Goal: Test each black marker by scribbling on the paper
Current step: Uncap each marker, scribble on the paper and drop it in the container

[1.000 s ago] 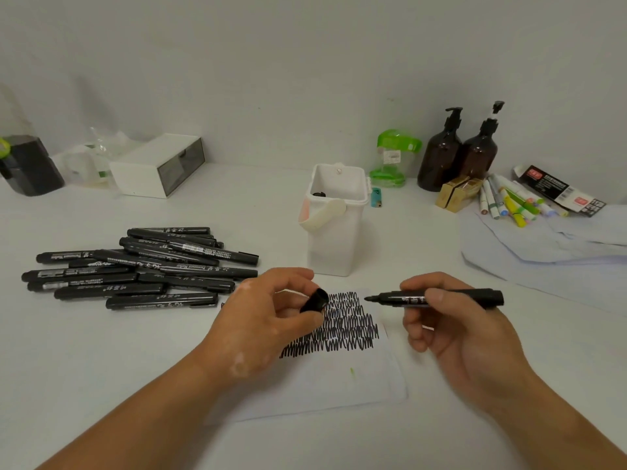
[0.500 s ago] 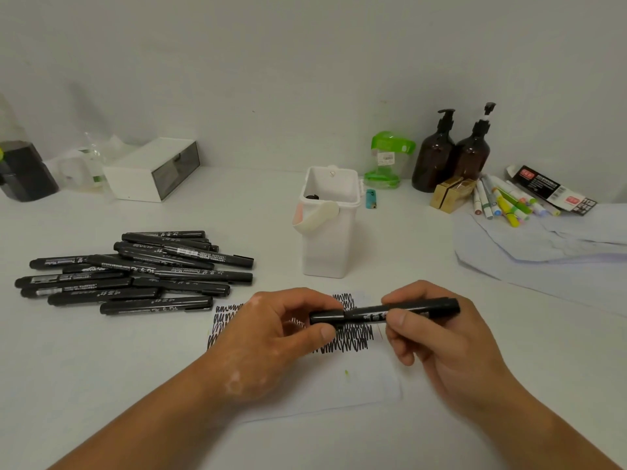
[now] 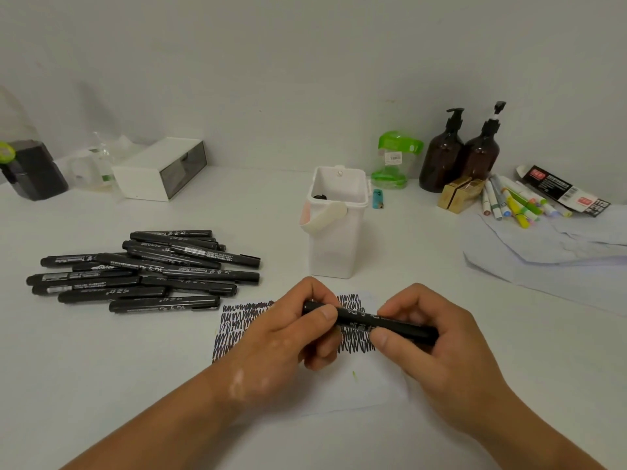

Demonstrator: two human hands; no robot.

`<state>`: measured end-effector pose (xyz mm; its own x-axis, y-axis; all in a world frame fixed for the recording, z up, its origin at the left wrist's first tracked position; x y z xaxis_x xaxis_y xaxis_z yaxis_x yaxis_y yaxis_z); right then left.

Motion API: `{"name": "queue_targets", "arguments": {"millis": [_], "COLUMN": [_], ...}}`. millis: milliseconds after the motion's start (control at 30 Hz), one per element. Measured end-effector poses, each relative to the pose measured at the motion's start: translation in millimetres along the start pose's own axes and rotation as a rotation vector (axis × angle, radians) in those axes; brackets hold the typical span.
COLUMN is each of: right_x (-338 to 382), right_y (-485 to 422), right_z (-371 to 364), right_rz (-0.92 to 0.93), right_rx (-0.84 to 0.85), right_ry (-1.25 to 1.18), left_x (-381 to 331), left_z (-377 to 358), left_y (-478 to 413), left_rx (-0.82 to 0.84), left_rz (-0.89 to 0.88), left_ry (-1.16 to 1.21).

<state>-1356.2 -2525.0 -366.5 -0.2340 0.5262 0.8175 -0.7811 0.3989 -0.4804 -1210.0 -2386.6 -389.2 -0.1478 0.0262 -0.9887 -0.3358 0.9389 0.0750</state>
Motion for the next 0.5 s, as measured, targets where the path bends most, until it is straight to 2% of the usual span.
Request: {"name": "queue_targets", "arguments": {"millis": [167,500], "right_x": [4.1,7.0], "right_y": [3.2,4.5], "right_z": [-7.9,-10.3], "right_rz": [0.047,0.038], "right_rx": [-0.093,-0.128], "right_ry": [0.055,0.077], "left_x": [1.2,-0.4], "left_z": [-3.2,-3.7], "left_y": [0.5,4.6], "left_rx": [-0.002,0.004], "left_rz": [-0.006,0.0], "left_ry": [0.071,-0.012]}}
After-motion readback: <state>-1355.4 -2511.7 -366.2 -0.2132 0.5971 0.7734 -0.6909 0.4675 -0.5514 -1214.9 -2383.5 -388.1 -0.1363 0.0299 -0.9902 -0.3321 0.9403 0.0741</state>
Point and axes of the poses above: each hand's wrist, its own y-axis away from the middle knuckle, its own z-axis out of the back of the hand, x = y × z, the point moved 2 cm from there along -y, towards the middle knuckle, and after that the axes turned 11 degrees about z, right-handed, at the moved point
